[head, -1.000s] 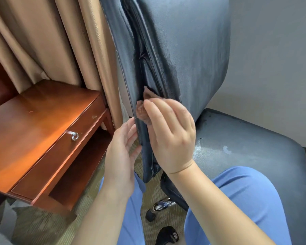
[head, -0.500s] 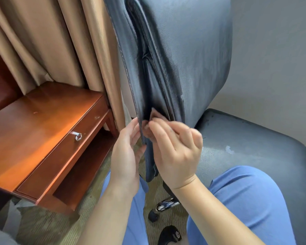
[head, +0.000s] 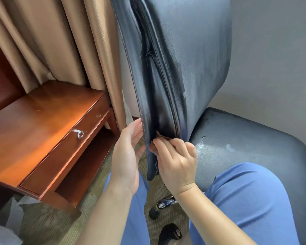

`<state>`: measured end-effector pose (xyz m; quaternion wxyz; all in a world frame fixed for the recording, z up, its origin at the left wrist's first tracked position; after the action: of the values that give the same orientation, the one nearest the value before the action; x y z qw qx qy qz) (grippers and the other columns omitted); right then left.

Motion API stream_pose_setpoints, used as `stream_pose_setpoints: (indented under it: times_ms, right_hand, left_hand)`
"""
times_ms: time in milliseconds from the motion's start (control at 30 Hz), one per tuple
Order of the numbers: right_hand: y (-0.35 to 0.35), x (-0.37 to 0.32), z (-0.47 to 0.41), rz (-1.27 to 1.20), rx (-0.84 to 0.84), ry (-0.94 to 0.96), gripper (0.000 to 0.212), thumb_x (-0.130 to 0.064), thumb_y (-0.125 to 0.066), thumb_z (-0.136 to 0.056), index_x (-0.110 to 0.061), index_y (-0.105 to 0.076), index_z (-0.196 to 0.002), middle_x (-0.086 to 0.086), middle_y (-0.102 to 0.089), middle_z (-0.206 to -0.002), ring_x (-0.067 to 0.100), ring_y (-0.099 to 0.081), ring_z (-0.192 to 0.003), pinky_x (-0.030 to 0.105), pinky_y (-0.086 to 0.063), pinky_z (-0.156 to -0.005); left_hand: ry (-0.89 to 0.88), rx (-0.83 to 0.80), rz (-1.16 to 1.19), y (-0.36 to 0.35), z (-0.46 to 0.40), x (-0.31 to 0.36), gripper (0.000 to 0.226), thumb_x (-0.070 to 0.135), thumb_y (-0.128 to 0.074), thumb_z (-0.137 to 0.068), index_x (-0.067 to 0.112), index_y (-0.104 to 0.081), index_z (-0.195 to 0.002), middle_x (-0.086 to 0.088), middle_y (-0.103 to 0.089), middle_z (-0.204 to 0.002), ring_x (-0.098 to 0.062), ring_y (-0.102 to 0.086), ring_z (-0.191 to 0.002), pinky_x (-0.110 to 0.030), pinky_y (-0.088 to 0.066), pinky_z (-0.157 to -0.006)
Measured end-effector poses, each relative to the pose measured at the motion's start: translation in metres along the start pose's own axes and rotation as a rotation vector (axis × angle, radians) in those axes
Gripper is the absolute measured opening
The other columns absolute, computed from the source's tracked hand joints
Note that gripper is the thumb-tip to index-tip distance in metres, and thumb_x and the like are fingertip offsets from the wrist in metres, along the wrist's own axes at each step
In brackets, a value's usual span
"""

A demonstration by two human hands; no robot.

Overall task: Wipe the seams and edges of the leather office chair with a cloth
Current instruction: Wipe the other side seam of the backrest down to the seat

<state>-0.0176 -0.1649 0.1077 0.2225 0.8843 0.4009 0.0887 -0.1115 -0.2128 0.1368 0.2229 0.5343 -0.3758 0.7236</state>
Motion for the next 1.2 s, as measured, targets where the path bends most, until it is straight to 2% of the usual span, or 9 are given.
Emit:
stream_pose_setpoints:
  times_ms: [167,367,467,567,667,800,900,1033,1200]
  right_hand:
    - [0.027,-0.003,-0.011,-0.082,0.112,-0.086,0.026,-0.014,-0.049,-0.094,-0.018,-0.073,-0.085,-0.014,-0.071,-0.095,0.012,-0.057,-0.084,0.032,-0.037,-0.072]
    - [0.054,-0.001,-0.018,-0.183,0.23,-0.105,0.012,-0.01,-0.061,-0.088,-0.017,-0.071,-0.088,-0.011,-0.071,-0.1,0.012,-0.06,-0.086,0.034,-0.04,-0.072]
    - [0.058,-0.003,-0.035,-0.204,0.292,-0.092,0.009,-0.011,-0.062,-0.088,-0.017,-0.063,-0.094,-0.008,-0.071,-0.101,0.015,-0.06,-0.088,0.033,-0.042,-0.074]
    - [0.052,-0.005,-0.035,-0.218,0.255,-0.059,0.009,-0.01,-0.062,-0.087,-0.013,-0.071,-0.088,-0.005,-0.071,-0.1,0.017,-0.059,-0.089,0.033,-0.044,-0.075]
    - [0.04,-0.004,-0.015,-0.187,0.196,-0.011,0.021,-0.012,-0.054,-0.093,-0.011,-0.073,-0.083,-0.004,-0.071,-0.097,0.015,-0.059,-0.088,0.033,-0.045,-0.072]
    - [0.014,0.002,0.02,-0.113,0.03,0.06,0.009,-0.013,-0.069,-0.084,-0.015,-0.071,-0.075,-0.007,-0.071,-0.087,0.015,-0.063,-0.078,0.032,-0.045,-0.06]
    - [0.009,0.004,0.022,-0.088,0.001,0.051,0.009,-0.015,-0.072,-0.082,-0.017,-0.07,-0.074,-0.011,-0.07,-0.085,0.015,-0.063,-0.073,0.032,-0.042,-0.056]
    - [0.032,0.005,-0.019,-0.118,0.168,-0.048,0.011,-0.018,-0.069,-0.085,-0.018,-0.072,-0.075,-0.015,-0.071,-0.092,0.013,-0.058,-0.077,0.033,-0.042,-0.061]
    - [0.027,-0.002,-0.025,-0.073,0.138,-0.005,0.022,-0.016,-0.056,-0.092,-0.019,-0.071,-0.077,-0.014,-0.07,-0.088,0.015,-0.056,-0.074,0.032,-0.042,-0.061]
  left_hand:
    - [0.048,-0.045,-0.018,-0.003,0.005,-0.006,0.043,0.036,-0.031,-0.101,0.021,-0.066,-0.119,0.004,-0.07,-0.118,-0.011,-0.061,-0.116,-0.041,-0.038,-0.108]
    - [0.042,-0.065,0.015,-0.012,0.009,-0.013,0.043,0.036,-0.035,-0.1,0.013,-0.07,-0.108,-0.002,-0.072,-0.097,-0.01,-0.066,-0.087,-0.028,-0.048,-0.078]
    - [0.039,-0.092,0.086,-0.018,0.01,-0.013,0.039,0.035,-0.033,-0.1,0.017,-0.068,-0.101,0.003,-0.07,-0.087,-0.006,-0.067,-0.081,-0.023,-0.051,-0.073]
    - [0.043,-0.133,0.143,-0.021,0.009,-0.011,0.039,0.033,-0.03,-0.102,0.017,-0.065,-0.1,0.007,-0.068,-0.08,-0.003,-0.067,-0.075,-0.018,-0.052,-0.067]
    - [0.028,-0.122,0.122,-0.02,0.007,-0.007,0.039,0.033,-0.031,-0.102,0.014,-0.065,-0.106,-0.001,-0.065,-0.088,-0.007,-0.063,-0.078,-0.015,-0.052,-0.062]
    - [-0.01,-0.074,0.064,-0.016,0.006,-0.006,0.042,0.032,-0.036,-0.101,0.025,-0.072,-0.08,0.004,-0.07,-0.081,-0.005,-0.065,-0.073,-0.015,-0.051,-0.057]
    - [-0.031,-0.059,0.008,-0.012,0.004,-0.007,0.038,0.032,-0.035,-0.101,0.026,-0.072,-0.093,0.008,-0.074,-0.096,-0.004,-0.067,-0.09,-0.021,-0.05,-0.074]
    - [-0.017,-0.058,-0.026,-0.01,0.002,-0.008,0.04,0.035,-0.033,-0.101,0.023,-0.068,-0.114,0.008,-0.071,-0.114,-0.006,-0.062,-0.11,-0.027,-0.044,-0.088]
    - [-0.041,-0.058,0.009,-0.015,0.001,-0.006,0.028,0.031,-0.039,-0.099,0.021,-0.064,-0.092,0.002,-0.065,-0.092,-0.004,-0.06,-0.082,-0.016,-0.049,-0.068]
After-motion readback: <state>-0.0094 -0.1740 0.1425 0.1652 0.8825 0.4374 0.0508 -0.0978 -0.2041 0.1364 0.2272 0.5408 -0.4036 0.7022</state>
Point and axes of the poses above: each hand's wrist, its own z-axis away from the middle knuckle, its own y-axis out of the back of the hand, x = y × z, the point moved 5 cm from there along -z, towards the middle knuckle
